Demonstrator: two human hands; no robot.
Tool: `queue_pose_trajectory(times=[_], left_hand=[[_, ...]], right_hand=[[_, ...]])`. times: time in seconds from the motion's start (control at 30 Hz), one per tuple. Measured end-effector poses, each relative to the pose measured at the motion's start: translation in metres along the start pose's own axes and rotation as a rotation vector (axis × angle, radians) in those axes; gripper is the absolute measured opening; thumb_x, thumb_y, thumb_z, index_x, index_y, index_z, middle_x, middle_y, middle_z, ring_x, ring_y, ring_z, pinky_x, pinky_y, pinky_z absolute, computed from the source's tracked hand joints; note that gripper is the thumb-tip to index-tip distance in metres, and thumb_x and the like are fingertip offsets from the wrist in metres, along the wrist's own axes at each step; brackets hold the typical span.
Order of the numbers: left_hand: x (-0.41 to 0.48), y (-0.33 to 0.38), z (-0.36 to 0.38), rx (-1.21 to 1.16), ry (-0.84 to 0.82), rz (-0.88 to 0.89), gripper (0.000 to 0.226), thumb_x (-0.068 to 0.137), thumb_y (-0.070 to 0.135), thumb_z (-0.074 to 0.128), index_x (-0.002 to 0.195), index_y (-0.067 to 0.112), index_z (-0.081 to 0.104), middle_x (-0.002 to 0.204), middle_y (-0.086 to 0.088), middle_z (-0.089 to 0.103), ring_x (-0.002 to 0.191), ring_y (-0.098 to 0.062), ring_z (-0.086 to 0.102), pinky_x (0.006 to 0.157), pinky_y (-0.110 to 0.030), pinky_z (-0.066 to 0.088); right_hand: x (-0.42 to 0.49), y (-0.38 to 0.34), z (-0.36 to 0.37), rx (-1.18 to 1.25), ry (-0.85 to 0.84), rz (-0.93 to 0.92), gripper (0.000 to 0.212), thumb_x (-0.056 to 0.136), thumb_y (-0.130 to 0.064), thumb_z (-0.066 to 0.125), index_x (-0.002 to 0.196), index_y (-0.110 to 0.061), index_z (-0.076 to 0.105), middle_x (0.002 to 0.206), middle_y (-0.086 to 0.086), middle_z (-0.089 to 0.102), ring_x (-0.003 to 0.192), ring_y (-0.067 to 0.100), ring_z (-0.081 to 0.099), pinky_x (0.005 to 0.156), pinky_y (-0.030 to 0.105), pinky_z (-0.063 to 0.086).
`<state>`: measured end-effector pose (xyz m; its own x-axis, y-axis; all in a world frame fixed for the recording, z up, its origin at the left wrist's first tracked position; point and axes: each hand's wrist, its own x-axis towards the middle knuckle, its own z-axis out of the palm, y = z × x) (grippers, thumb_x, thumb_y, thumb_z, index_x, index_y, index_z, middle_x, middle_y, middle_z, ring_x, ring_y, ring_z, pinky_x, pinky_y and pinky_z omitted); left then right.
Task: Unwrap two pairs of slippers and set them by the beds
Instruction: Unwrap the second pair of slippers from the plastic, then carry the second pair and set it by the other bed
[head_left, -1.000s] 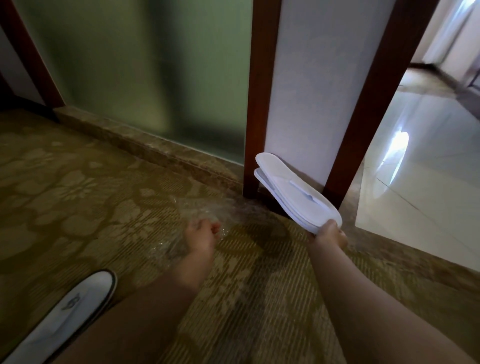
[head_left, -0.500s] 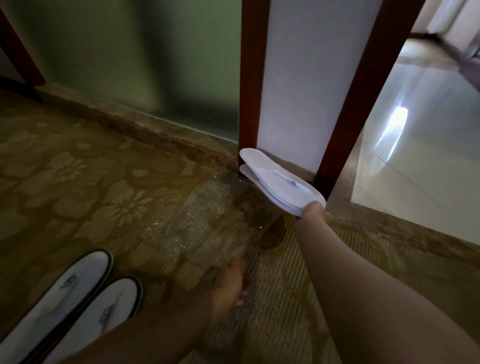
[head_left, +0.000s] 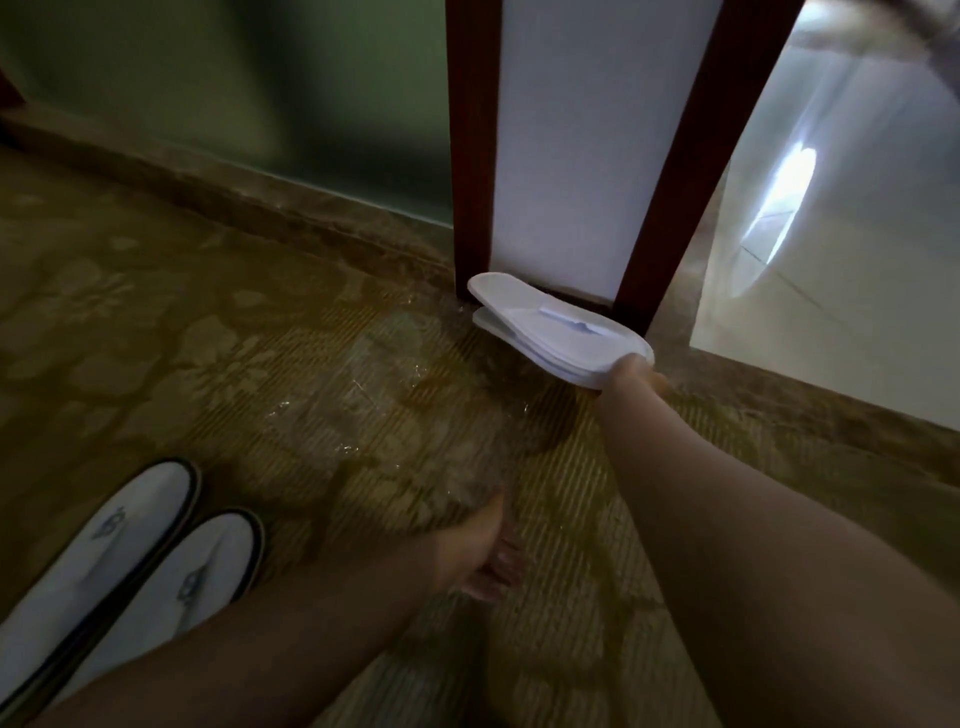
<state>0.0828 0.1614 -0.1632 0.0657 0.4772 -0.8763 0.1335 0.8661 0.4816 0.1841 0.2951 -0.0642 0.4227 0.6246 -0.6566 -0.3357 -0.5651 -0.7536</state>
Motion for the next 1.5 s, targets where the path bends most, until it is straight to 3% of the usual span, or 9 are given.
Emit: queue_pose_trajectory(times=[0.13, 0.23, 0.4, 0.53, 0.7, 0.87, 1.07, 1.23, 1.5], left_hand=[[-0.009, 0.012, -0.011, 0.188, -0.211, -0.072, 0.087, 0.090, 0.064, 0.002, 0.128, 0.003, 0.051, 0.123, -0.014, 0.060, 0.099, -0.022, 0.058, 0.097, -0.037, 0.044], [-0.017, 0.024, -0.025, 0.267, -0.340, -0.070, 0.094, 0.087, 0.068, -0.002, 0.134, 0.001, 0.046, 0.129, -0.015, 0.057, 0.090, -0.015, 0.058, 0.086, -0.031, 0.046], [-0.028, 0.028, -0.036, 0.329, -0.459, -0.024, 0.102, 0.082, 0.073, -0.004, 0.137, 0.002, 0.043, 0.146, -0.020, 0.043, 0.132, -0.032, 0.043, 0.080, -0.027, 0.045], [-0.036, 0.031, -0.042, 0.293, -0.434, 0.040, 0.100, 0.083, 0.073, 0.000, 0.133, 0.002, 0.047, 0.142, -0.019, 0.048, 0.129, -0.032, 0.047, 0.078, -0.029, 0.049], [-0.056, 0.037, -0.062, 0.142, -0.176, 0.297, 0.073, 0.092, 0.061, 0.018, 0.113, 0.004, 0.059, 0.124, -0.018, 0.063, 0.081, -0.017, 0.068, 0.065, -0.026, 0.055], [-0.077, 0.052, -0.080, -0.151, 0.305, 0.600, 0.037, 0.097, 0.034, 0.040, 0.074, 0.011, 0.056, 0.068, -0.006, 0.061, 0.042, -0.007, 0.057, 0.045, -0.017, 0.044], [-0.093, 0.054, -0.124, -0.144, 0.697, 0.869, 0.016, 0.087, 0.023, 0.061, 0.082, 0.010, 0.054, 0.075, -0.005, 0.058, 0.068, -0.017, 0.055, 0.062, -0.027, 0.045], [-0.103, 0.047, -0.142, -0.081, 0.608, 0.694, 0.050, 0.078, 0.040, 0.069, 0.117, 0.012, 0.052, 0.107, -0.002, 0.055, 0.098, -0.020, 0.054, 0.068, -0.027, 0.046], [-0.104, 0.036, -0.159, -0.220, 0.115, 0.562, 0.035, 0.075, 0.053, 0.065, 0.093, 0.023, 0.070, 0.081, 0.003, 0.078, 0.075, -0.014, 0.074, 0.060, -0.023, 0.056]], right_hand=[[0.004, 0.000, -0.002, 0.082, 0.027, -0.070, 0.046, 0.097, -0.020, 0.042, 0.142, -0.011, 0.036, 0.140, 0.014, 0.049, 0.125, 0.031, 0.051, 0.103, 0.044, 0.045], [0.004, -0.002, -0.001, 0.072, 0.026, -0.119, 0.045, 0.097, -0.025, 0.043, 0.140, -0.013, 0.039, 0.139, 0.013, 0.051, 0.123, 0.031, 0.052, 0.102, 0.045, 0.046], [0.002, -0.003, 0.000, 0.024, 0.032, -0.149, 0.043, 0.096, -0.028, 0.045, 0.137, -0.015, 0.044, 0.135, 0.012, 0.053, 0.120, 0.029, 0.054, 0.101, 0.044, 0.047], [-0.005, -0.002, 0.001, -0.051, 0.029, -0.157, 0.047, 0.095, -0.029, 0.046, 0.139, -0.014, 0.041, 0.137, 0.012, 0.052, 0.122, 0.030, 0.053, 0.101, 0.042, 0.047], [-0.018, -0.003, 0.007, -0.067, -0.007, -0.257, 0.043, 0.093, -0.029, 0.051, 0.131, -0.011, 0.049, 0.132, 0.013, 0.056, 0.119, 0.029, 0.055, 0.097, 0.037, 0.045], [-0.028, 0.000, 0.013, -0.102, -0.035, -0.390, 0.040, 0.091, -0.035, 0.053, 0.123, -0.011, 0.058, 0.122, 0.011, 0.063, 0.108, 0.027, 0.059, 0.082, 0.030, 0.040], [-0.039, 0.007, 0.026, -0.177, -0.155, -0.485, 0.027, 0.087, -0.035, 0.061, 0.099, -0.011, 0.066, 0.095, 0.007, 0.060, 0.086, 0.020, 0.053, 0.078, 0.026, 0.040], [-0.056, 0.016, 0.047, -0.280, -0.329, -0.503, 0.029, 0.086, -0.034, 0.063, 0.102, -0.010, 0.069, 0.093, 0.003, 0.058, 0.087, 0.018, 0.052, 0.080, 0.022, 0.036], [-0.076, 0.034, 0.076, -0.354, -0.567, -0.426, 0.026, 0.085, -0.041, 0.062, 0.069, -0.021, 0.060, 0.082, 0.000, 0.061, 0.083, 0.021, 0.059, 0.084, 0.030, 0.046]])
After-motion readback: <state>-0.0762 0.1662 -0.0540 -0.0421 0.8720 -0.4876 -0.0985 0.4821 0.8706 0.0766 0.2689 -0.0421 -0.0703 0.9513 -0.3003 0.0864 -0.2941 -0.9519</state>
